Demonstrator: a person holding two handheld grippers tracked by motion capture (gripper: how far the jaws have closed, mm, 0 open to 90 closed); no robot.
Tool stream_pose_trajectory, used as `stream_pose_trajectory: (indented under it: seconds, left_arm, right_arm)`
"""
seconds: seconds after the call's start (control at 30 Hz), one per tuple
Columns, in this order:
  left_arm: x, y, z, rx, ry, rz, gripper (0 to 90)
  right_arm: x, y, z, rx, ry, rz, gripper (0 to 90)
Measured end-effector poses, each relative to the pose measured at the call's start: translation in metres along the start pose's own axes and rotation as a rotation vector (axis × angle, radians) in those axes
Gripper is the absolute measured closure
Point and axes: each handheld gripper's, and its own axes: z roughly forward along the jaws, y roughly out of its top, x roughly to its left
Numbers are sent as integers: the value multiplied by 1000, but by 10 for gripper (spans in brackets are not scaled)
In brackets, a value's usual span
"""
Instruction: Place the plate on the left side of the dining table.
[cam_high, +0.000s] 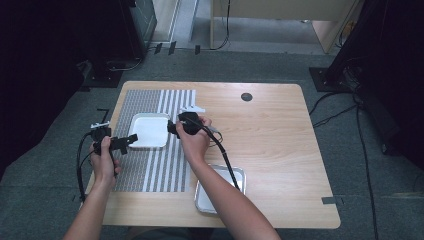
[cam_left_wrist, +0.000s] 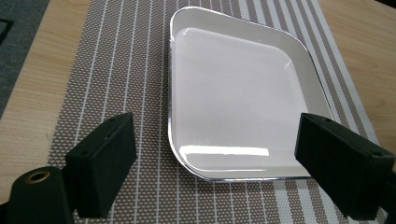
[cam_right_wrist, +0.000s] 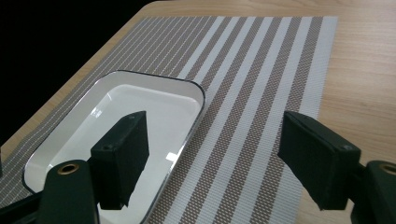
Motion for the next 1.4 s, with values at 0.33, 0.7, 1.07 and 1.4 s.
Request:
stream_pose_trajectory:
  seconds: [0.33, 0.7, 1.07, 1.4]
  left_arm:
    - [-13, -10, -10, -40, -29, 28, 111]
    - [-22, -29, -18, -61, -46, 52, 105]
    - [-34, -44, -31, -75, -75, 78, 102]
    - [-51, -60, -43, -96, -112, 95, 101]
  right_arm:
    - [-10, -2, -27, -10, 33, -18, 211]
    - [-18, -5, -60, -43, 20, -64, 211]
    - [-24, -12, -90, -65, 11, -117, 205]
    - [-36, -24, -114, -65, 10, -106, 206]
